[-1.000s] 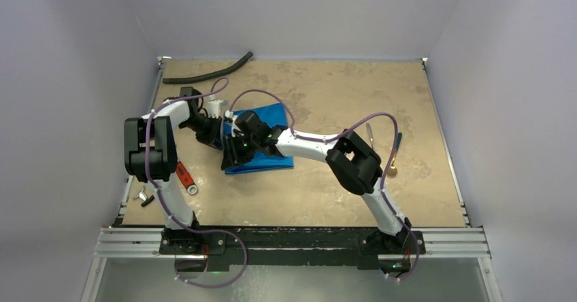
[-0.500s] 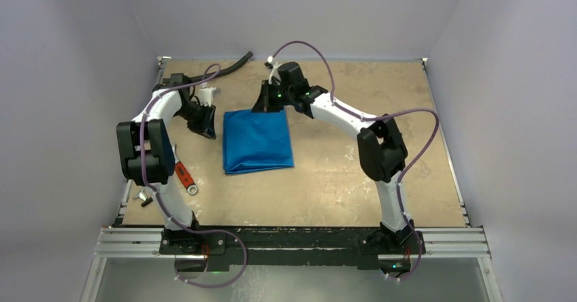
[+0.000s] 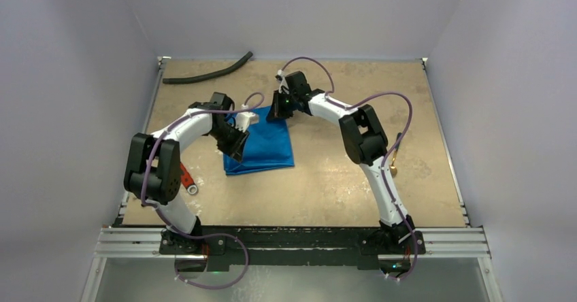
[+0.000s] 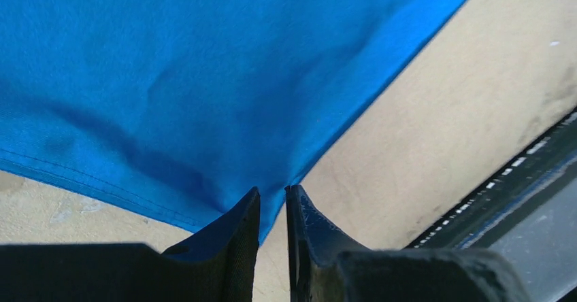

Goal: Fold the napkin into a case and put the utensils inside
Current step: Smooth out the square-folded napkin at the center of the board.

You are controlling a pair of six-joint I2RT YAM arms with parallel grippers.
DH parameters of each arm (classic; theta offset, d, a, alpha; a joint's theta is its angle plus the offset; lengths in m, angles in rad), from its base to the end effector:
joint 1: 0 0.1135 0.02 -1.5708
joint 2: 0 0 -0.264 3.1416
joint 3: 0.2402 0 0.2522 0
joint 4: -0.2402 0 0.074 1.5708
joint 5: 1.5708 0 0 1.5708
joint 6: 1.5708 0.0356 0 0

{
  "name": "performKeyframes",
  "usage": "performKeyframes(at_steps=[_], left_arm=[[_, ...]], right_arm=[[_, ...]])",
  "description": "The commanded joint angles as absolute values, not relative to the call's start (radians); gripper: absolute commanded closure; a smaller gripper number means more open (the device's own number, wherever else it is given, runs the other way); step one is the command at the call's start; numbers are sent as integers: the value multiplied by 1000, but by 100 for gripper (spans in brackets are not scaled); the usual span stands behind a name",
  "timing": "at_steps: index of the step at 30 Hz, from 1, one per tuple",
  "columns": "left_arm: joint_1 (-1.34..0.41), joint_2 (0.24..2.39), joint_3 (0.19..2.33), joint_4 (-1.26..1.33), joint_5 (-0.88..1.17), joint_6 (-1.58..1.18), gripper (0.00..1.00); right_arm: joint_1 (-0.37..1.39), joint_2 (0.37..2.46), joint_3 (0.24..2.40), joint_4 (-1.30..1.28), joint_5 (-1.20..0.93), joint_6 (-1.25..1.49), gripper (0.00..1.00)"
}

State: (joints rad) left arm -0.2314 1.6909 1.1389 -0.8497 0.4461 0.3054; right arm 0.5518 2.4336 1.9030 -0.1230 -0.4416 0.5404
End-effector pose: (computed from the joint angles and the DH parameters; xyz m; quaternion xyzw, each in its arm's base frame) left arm 0.2978 -0.0859 0.1936 0.2757 0.9320 -0.2172 0.0905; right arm 0.4574 0.2994 0.1484 -0.1019 0.8743 0.3921 0.2671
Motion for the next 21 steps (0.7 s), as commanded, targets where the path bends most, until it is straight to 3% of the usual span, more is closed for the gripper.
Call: performKeyframes(at_steps=[1,9,21], left_arm=[[-233,1713,1085,-746,328,326,81],[-234,1682,1015,-702,261,361,83],[-236,1674,983,-661,141,399,84]], right_arm=[[517,2398,1892,-88,-521,547,100],[459,2396,1884,-5,-672,607,100],[416,2435,1817,21,-607,609,100]])
